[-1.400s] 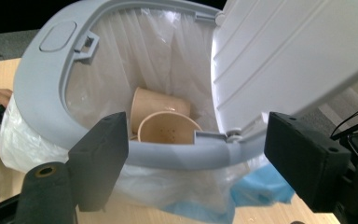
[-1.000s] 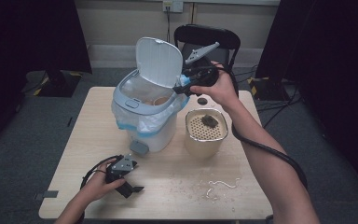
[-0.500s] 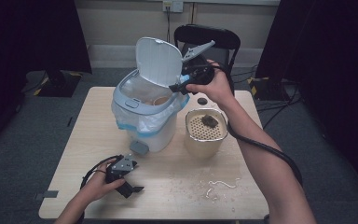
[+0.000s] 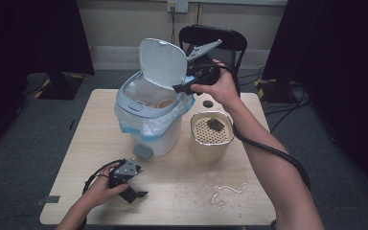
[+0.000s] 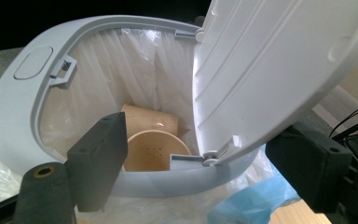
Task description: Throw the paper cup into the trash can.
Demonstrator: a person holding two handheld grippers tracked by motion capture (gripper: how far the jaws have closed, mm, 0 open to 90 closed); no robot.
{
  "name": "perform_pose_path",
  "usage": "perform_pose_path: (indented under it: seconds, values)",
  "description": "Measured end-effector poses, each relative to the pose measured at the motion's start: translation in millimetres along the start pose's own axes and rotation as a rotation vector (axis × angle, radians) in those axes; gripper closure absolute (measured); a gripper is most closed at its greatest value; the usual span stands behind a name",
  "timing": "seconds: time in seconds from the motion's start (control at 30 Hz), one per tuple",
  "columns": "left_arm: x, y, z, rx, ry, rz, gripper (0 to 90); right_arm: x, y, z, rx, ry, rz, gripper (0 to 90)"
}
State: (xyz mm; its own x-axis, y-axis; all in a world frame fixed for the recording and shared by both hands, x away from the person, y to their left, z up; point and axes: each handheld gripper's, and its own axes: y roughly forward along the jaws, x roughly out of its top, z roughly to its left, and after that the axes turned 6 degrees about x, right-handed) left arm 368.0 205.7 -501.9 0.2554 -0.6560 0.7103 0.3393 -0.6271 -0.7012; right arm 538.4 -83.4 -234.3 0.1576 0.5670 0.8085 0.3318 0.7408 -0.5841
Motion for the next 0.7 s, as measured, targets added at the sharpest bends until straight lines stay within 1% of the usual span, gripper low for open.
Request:
perform_pose_path:
  seconds: [0.17,0.23,0.4,0.47,0.57,0.7]
  values:
    - [0.0,0.0,0.0,0.0,0.0,0.0,0.0,2.2,-0.4,0.2,-0.005,-0.007,0.005,21.2]
    - [-0.2,0.3,-0.1,-0.005,-0.004,-0.004,0.0,3.0,-0.7,0.6,-0.006,0.0,0.002,21.1]
    - [0.0,0.1,-0.2,-0.002,-0.003,0.0,0.0,7.5,-2.5,0.8,-0.016,-0.007,-0.006,21.1]
    - [-0.2,0.3,-0.1,-0.006,-0.003,-0.003,0.0,10.4,-3.5,0.6,-0.015,-0.007,-0.015,21.1]
    - [-0.1,0.1,-0.1,-0.003,-0.002,0.0,0.0,13.8,-3.2,2.0,-0.016,-0.016,-0.01,20.6]
    - [-0.1,-0.2,0.1,-0.008,-0.002,-0.001,0.0,15.3,-2.9,3.6,-0.008,-0.015,-0.015,20.5]
